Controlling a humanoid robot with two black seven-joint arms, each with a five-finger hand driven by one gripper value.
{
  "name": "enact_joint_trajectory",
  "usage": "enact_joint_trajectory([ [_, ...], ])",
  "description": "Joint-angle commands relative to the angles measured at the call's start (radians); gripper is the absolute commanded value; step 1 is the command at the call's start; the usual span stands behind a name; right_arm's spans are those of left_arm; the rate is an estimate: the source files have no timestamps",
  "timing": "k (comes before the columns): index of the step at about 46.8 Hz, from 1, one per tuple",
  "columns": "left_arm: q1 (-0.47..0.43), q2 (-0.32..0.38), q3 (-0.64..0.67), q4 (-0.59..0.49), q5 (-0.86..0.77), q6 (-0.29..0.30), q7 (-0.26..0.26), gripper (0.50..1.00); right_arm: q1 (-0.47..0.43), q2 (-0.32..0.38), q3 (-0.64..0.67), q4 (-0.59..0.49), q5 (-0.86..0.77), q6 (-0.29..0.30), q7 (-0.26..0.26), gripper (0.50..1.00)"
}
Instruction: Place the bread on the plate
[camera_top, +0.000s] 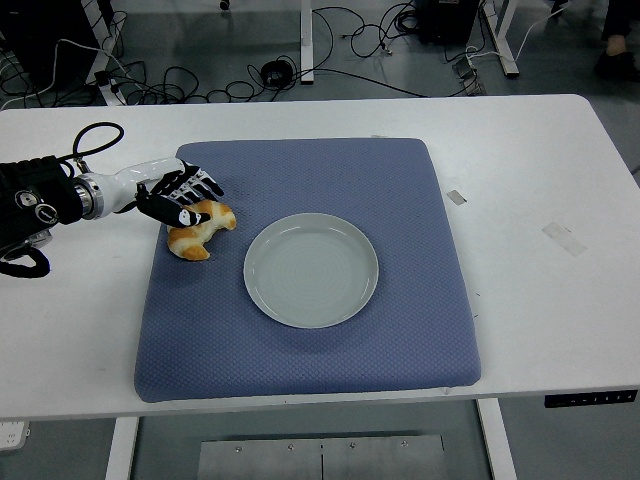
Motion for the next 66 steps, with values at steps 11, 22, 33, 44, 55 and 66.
enact_joint_trajectory([
  [11,-0.010,0.003,-0.009,0.000,-0.003,0.000,0.001,0.631,0.000,0.000,0.000,0.000,0.000,0.000,0.000,1.000],
  [22,-0.064,-0.011,-0.012,-0.002,-0.003,-0.005,-0.001,0.634,0.000,0.000,0.000,0.000,0.000,0.000,0.000,1.000],
  [33,-0.130,-0.080,-0.012,-0.003,-0.003,-0.011,-0.002,0.637,0.000,0.000,0.000,0.000,0.000,0.000,0.000,1.000],
  [44,-0.139,-0.143,-0.008,-0.021,-0.003,-0.011,-0.001,0.639,0.000,0.000,0.000,0.000,0.000,0.000,0.000,1.000],
  [55,-0.139,-0.154,-0.005,-0.071,-0.003,-0.009,-0.001,0.640,0.000,0.000,0.000,0.000,0.000,0.000,0.000,1.000],
  [66,-0.137,-0.157,-0.005,-0.112,-0.002,-0.009,-0.001,0.645,0.000,0.000,0.000,0.000,0.000,0.000,0.000,1.000],
])
